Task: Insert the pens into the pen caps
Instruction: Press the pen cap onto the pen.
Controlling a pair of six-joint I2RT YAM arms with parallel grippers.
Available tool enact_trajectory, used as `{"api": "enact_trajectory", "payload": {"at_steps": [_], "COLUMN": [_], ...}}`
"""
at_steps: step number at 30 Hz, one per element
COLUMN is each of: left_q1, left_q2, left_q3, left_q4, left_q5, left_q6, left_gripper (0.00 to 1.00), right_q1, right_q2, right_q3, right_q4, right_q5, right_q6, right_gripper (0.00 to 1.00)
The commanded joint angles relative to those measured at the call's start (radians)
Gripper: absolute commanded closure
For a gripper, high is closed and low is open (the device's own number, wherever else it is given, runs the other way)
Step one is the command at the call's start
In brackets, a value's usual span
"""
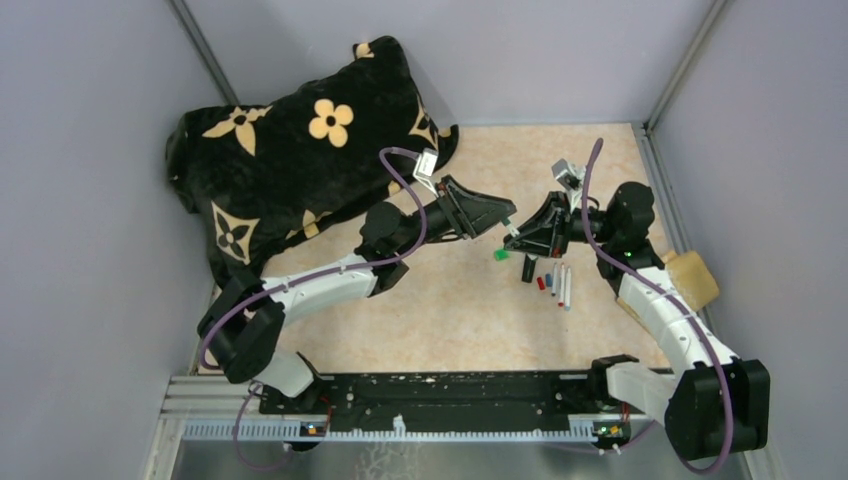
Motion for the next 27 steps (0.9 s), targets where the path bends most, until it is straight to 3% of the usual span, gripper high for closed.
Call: {"api": "enact_trajectory", "payload": {"at_steps": [1, 10, 15, 27], "left_q1": [-0.017, -0.036, -0.056, -0.235], "left_q2": [0.016, 0.022, 0.02, 0.021], "left_q3": [0.03, 0.046, 0.046, 0.054], "left_q4": [0.009, -0.04, -0.078, -0.423], "left_q5": [0.002, -0.005, -0.032, -0.295], "left_q6": [0.017, 0.04, 0.052, 0.004], "left_gripper": [0.58, 0.77, 1.0, 1.0], "right_q1": [0.01, 0.01, 0.01, 0.01], "right_q2": [-0.003, -0.005, -0.003, 0.031], "right_q3": [0.035, 0.041, 0.049, 0.203], "right_q4": [0.01, 0.006, -0.007, -0.342], "right_q5": [0.01, 0.013, 0.031, 0.249], "right_q6": [0.0, 0.005, -0.004, -0.267], "right_gripper": [1.0, 1.0, 1.0, 1.0]}}
